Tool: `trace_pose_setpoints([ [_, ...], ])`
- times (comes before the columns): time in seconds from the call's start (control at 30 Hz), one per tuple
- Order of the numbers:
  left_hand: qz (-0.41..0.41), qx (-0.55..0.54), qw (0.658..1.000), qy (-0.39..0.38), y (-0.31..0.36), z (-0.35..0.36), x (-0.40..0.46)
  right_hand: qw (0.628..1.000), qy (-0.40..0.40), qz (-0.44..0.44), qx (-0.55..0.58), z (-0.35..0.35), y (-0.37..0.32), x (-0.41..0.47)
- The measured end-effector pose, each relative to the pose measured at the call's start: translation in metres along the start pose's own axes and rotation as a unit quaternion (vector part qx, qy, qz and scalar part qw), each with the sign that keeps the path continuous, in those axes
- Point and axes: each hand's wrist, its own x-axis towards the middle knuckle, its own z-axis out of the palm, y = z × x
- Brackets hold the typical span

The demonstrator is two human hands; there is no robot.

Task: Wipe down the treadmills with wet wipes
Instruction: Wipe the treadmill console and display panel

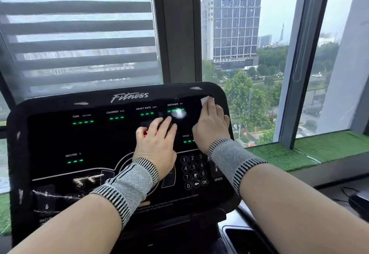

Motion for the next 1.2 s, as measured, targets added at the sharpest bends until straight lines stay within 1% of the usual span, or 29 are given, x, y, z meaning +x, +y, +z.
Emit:
trace_pose_setpoints([
  [0.13, 0.008, -0.006, 1.0, 0.016, -0.001, 0.004, 0.0, 0.999, -0.027, 0.001, -0.022, 0.021, 0.011, -0.056],
  [0.2, 0.007, -0.001, 1.0, 0.0, -0.002, 0.002, 0.0, 0.999, -0.041, 0.008, -0.029, 0.028, 0.014, -0.073],
  [0.27, 0.01, 0.005, 1.0, -0.022, -0.003, -0.004, 0.0, 0.999, -0.044, 0.007, -0.018, 0.027, 0.013, -0.066],
  [0.33, 0.008, 0.007, 0.999, -0.037, -0.004, -0.006, 0.0, 0.999, -0.03, -0.003, -0.02, 0.02, 0.009, -0.047],
  [0.4, -0.001, 0.012, 0.999, -0.032, -0.009, -0.007, -0.001, 1.0, -0.011, -0.002, -0.023, 0.01, 0.004, -0.025],
  [0.5, -0.022, 0.011, 0.999, -0.031, -0.02, -0.005, -0.005, 1.0, -0.008, 0.011, -0.012, 0.004, -0.011, -0.011],
  [0.57, -0.034, 0.013, 0.999, -0.029, -0.028, -0.003, -0.008, 1.0, 0.002, -0.019, -0.012, 0.007, -0.026, -0.011],
  [0.63, -0.042, 0.017, 0.998, -0.035, -0.033, -0.005, -0.013, 0.997, 0.013, -0.074, -0.023, 0.01, -0.043, -0.012],
  [0.77, -0.052, 0.014, 0.998, -0.04, -0.038, -0.007, -0.017, 0.979, -0.018, -0.195, -0.05, 0.023, -0.061, -0.03],
  [0.83, -0.051, 0.015, 0.998, -0.033, -0.038, -0.008, -0.018, 0.971, -0.031, -0.228, -0.061, 0.031, -0.049, -0.05],
  [0.87, -0.046, 0.015, 0.998, -0.025, -0.038, -0.006, -0.019, 0.973, -0.036, -0.219, -0.065, 0.032, -0.039, -0.056],
  [0.9, -0.042, 0.014, 0.999, -0.017, -0.039, -0.004, -0.02, 0.979, -0.043, -0.19, -0.066, 0.033, -0.028, -0.058],
  [1.0, -0.029, 0.003, 1.0, -0.001, -0.039, -0.002, -0.024, 0.997, -0.033, -0.054, -0.054, 0.025, -0.005, -0.05],
  [1.03, -0.026, -0.001, 1.0, -0.003, -0.038, -0.002, -0.024, 0.998, -0.022, -0.027, -0.045, 0.021, -0.007, -0.046],
  [1.07, -0.023, -0.003, 1.0, -0.009, -0.037, -0.004, -0.024, 0.999, -0.012, -0.024, -0.035, 0.02, -0.012, -0.041],
  [1.1, -0.022, -0.003, 1.0, -0.02, -0.035, -0.006, -0.025, 0.999, -0.009, -0.044, -0.028, 0.018, -0.02, -0.039],
  [1.2, -0.022, 0.007, 0.999, -0.033, -0.031, -0.007, -0.022, 0.985, -0.035, -0.168, -0.026, 0.025, -0.042, -0.05],
])
